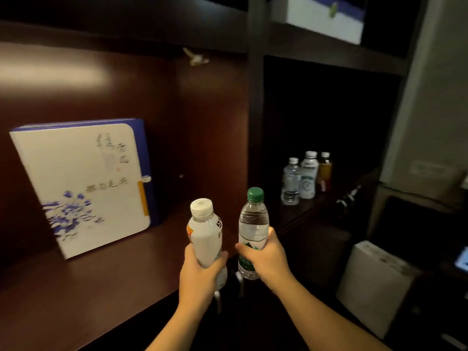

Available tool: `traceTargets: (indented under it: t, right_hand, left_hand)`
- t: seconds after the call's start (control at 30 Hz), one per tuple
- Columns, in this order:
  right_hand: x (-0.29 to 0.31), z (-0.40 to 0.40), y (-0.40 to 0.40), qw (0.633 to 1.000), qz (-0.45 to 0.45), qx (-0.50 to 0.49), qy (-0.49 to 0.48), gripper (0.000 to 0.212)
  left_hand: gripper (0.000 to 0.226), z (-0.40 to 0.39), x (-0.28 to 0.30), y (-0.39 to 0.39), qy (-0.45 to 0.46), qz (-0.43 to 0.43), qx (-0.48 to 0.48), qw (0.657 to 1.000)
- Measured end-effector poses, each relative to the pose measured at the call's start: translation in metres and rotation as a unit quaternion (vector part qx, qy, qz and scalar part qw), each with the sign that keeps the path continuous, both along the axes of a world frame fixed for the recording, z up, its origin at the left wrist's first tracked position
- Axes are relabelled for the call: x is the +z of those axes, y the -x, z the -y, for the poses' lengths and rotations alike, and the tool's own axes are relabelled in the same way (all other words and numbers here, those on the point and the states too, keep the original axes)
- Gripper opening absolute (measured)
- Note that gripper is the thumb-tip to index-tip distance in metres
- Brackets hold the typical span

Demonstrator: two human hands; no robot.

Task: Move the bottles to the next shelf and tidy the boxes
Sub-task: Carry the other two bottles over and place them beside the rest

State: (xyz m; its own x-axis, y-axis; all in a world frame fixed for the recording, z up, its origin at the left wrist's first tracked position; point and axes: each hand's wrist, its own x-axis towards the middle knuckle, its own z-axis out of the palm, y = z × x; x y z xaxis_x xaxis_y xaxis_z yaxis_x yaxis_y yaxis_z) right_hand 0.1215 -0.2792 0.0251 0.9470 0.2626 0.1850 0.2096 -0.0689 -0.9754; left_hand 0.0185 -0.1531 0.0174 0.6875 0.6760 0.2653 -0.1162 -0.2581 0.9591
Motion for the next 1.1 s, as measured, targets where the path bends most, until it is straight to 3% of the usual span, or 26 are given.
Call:
traceTargets:
  t: [0.17, 0.37, 0.7, 1.1]
  right_hand:
    - [0.009, 0.104, -0.066, 0.996, 0.007, -0.09, 0.022, 0.048]
    - [0.003, 0.151, -0.16, 0.995, -0.001, -0.095, 0.02, 0.049]
    - [-0.009, 0.058, -0.292, 1.0, 0.004, 0.025, 0.002, 0.057]
    - [-0.03, -0.016, -0.349, 0.994, -0.001, 0.109, 0.01, 0.056]
  left_hand:
    - [0.046, 0.082, 0.006, -0.082, -0.002, 0.0, -0.073, 0.997]
    - [0.054, 0.116, 0.002, -0.18, 0.003, -0.02, -0.046, 0.999]
    - [0.046, 0.071, -0.008, -0.289, -0.01, -0.041, 0.116, 0.992]
    - [0.063, 0.043, -0.036, -0.349, 0.094, -0.026, 0.218, 0.971]
